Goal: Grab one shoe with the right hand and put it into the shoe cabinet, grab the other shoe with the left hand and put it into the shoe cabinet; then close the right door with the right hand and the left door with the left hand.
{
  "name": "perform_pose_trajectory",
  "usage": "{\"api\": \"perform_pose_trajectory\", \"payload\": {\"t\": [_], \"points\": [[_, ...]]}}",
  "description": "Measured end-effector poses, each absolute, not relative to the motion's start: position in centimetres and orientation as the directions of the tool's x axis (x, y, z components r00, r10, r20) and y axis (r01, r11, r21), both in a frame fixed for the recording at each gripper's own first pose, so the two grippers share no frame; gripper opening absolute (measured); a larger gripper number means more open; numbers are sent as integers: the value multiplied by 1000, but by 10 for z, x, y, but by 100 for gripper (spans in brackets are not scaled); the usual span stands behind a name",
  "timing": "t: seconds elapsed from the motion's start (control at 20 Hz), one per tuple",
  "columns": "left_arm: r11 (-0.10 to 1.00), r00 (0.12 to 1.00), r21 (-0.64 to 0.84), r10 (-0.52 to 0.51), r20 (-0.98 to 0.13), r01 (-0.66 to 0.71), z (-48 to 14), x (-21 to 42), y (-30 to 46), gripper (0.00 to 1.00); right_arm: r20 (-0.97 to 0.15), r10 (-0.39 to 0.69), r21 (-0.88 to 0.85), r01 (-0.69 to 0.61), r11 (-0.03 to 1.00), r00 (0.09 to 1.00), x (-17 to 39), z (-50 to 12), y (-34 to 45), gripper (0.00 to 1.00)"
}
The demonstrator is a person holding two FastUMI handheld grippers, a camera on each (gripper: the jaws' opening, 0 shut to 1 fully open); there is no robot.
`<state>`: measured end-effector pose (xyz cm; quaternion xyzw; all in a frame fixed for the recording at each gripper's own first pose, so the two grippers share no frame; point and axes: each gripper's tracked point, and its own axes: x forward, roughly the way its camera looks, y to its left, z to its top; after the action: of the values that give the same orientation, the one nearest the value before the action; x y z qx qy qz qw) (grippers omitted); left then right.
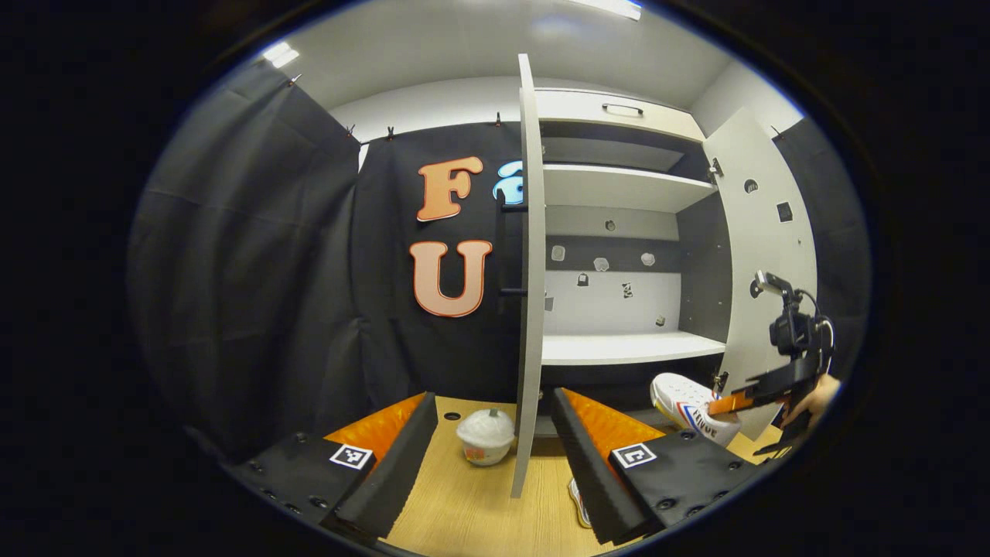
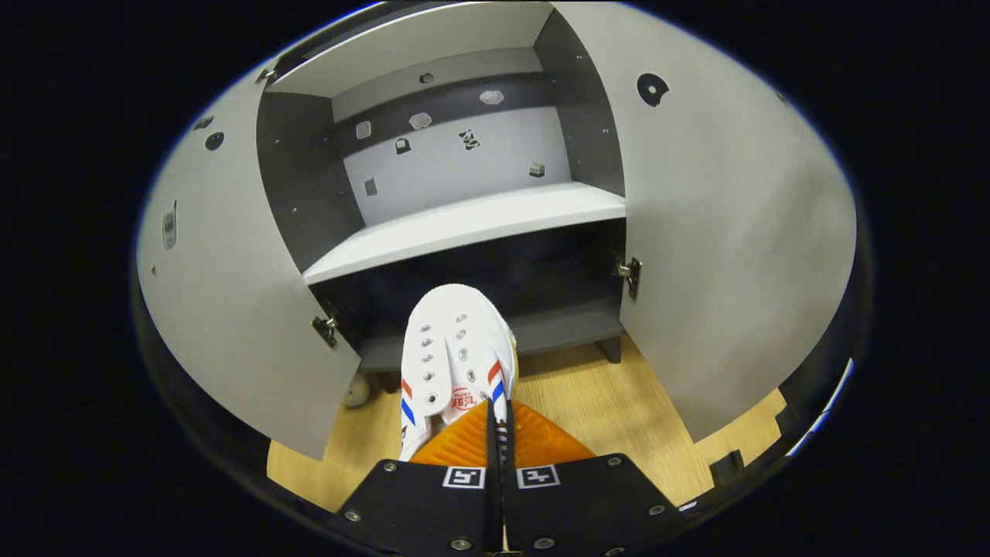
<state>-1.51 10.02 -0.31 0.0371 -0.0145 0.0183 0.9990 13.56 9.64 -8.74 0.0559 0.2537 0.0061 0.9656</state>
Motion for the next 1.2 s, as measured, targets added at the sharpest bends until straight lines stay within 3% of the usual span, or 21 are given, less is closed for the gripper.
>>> {"api": "perform_pose_trajectory", "payload": {"t": [0.6,1.0,1.2], "points": [[996,1000,91,12,7,-13,-15,-10,91,96,-334,25,51,-9,999,942,287,45,120,0],[995,999,97,41,-22,-38,-23,-5,94,96,-401,-43,60,73,996,915,406,34,107,0],[991,997,117,67,-25,-64,-22,-6,99,99,-446,-62,98,117,988,893,439,14,100,0]]}}
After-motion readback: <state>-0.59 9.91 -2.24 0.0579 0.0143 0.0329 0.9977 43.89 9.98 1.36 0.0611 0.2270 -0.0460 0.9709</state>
